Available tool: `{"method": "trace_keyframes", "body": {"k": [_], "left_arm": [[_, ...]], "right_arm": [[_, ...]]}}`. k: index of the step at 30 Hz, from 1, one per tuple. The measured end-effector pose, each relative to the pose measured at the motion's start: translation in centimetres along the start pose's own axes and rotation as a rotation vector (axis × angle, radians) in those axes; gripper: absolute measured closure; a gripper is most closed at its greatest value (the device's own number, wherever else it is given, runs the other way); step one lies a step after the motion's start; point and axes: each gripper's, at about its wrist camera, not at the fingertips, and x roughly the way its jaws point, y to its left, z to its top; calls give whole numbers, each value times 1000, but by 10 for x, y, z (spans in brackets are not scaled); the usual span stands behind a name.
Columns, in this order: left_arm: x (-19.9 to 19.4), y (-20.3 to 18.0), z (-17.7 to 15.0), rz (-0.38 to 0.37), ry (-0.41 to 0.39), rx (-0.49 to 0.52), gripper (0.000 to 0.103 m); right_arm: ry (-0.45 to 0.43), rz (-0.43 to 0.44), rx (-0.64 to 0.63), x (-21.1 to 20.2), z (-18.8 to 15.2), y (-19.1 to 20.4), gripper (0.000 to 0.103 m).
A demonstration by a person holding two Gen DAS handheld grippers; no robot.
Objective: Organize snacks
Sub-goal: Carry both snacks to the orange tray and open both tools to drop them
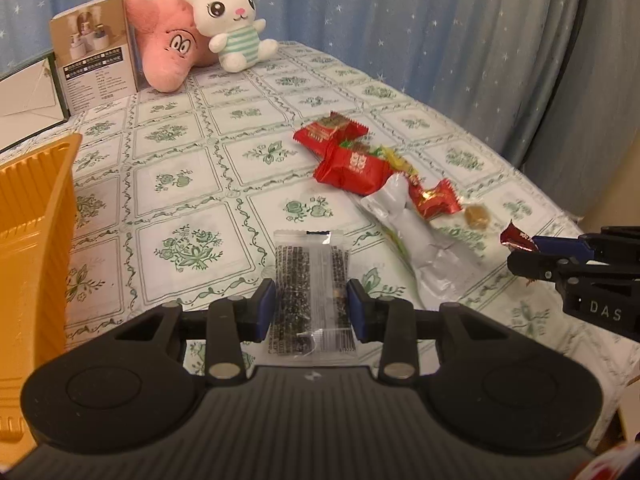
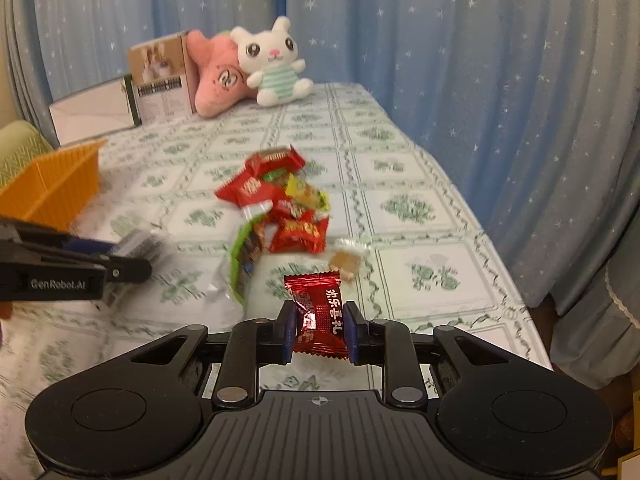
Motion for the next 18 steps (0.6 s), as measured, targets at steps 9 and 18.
{"method": "trace_keyframes", "body": {"k": [9,18], "left_arm": [[-78,26,15,39,-84,-79,68],[-158,114,15,175,-102,-102,68]], "right_arm": [[-75,111,10,-53,66,43,78],[-110,331,-103,-71,122,169,78]]}}
